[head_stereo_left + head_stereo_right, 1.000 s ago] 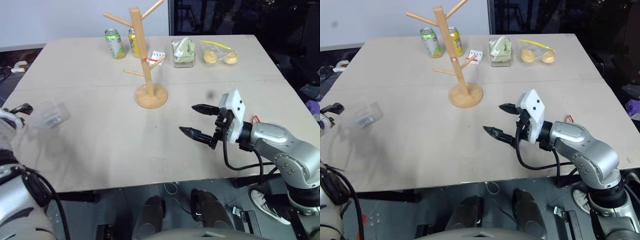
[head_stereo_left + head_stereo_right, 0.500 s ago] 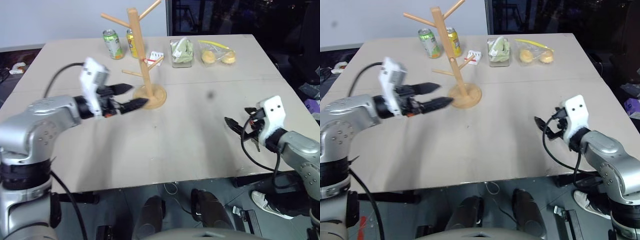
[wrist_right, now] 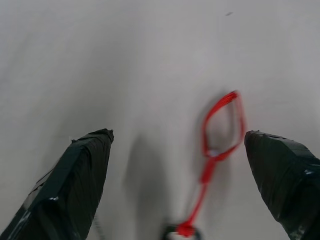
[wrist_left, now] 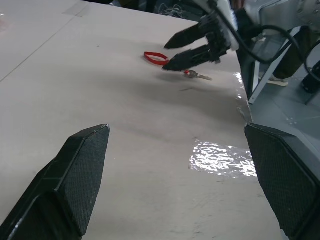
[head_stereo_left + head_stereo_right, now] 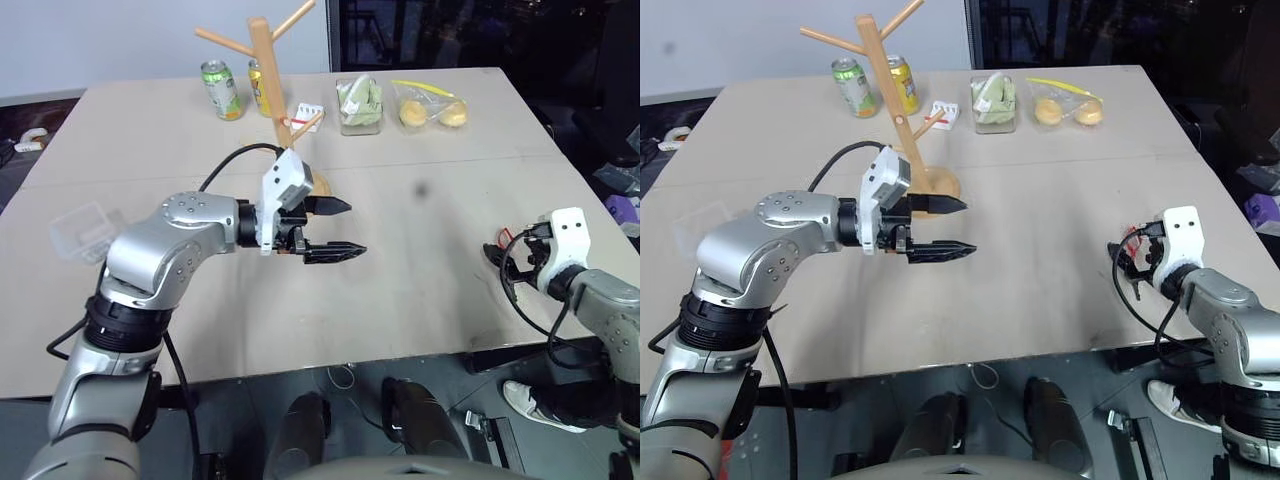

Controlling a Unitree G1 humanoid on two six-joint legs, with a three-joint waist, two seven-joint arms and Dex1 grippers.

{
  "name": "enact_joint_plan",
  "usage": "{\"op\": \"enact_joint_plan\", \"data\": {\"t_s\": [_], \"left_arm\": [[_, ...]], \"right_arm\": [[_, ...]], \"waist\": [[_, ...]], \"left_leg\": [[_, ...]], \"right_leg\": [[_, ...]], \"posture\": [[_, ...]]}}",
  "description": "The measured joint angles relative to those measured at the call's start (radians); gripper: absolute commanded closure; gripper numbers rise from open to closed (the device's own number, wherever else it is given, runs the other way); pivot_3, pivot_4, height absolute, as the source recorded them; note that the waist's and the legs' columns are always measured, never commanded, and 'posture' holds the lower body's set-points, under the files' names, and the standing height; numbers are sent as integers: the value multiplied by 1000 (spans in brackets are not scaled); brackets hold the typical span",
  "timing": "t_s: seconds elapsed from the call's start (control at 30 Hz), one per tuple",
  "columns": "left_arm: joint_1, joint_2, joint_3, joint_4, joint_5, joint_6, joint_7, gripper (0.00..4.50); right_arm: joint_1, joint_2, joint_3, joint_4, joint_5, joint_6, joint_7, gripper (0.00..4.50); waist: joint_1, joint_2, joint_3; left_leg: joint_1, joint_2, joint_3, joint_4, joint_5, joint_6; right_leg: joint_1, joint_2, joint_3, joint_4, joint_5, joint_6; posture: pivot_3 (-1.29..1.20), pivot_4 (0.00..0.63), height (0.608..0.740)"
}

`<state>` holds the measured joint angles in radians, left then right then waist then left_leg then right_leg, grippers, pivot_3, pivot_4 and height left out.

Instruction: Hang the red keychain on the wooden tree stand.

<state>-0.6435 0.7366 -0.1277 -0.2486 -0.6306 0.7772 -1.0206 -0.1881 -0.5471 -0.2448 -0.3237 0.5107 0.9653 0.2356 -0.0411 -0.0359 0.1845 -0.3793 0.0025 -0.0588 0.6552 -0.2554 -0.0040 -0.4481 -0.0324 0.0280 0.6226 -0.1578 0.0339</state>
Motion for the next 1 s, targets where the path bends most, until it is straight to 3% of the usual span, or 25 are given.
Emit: {"op": "enact_joint_plan", "data": {"t_s": [0.37,0.5,0.73,1.0], "left_arm": [[0,2,1,-7,2,3,-7,67],[0,2,1,-8,2,3,-7,0],[11,9,1,-46,-1,22,-5,0],[12,9,10,-47,-2,32,3,0]], "right_arm": [[-2,44,-6,33,-29,35,-35,0],[-14,45,-13,62,-35,25,-29,1284],[-14,62,-37,85,-53,6,-29,4417],[25,63,13,14,-77,-9,-18,4474]], "waist": [[0,0,0],[-1,0,0],[-2,0,0],[-2,0,0]], "left_leg": [[0,0,0,0,0,0],[0,0,0,1,0,0],[0,0,0,1,0,0],[0,0,0,1,0,0]], "right_leg": [[0,0,0,0,0,0],[0,0,0,0,0,0],[0,1,0,0,0,0],[0,1,0,0,0,0]], "posture": [[0,150,740],[0,150,740],[0,150,740],[0,150,740]]}}
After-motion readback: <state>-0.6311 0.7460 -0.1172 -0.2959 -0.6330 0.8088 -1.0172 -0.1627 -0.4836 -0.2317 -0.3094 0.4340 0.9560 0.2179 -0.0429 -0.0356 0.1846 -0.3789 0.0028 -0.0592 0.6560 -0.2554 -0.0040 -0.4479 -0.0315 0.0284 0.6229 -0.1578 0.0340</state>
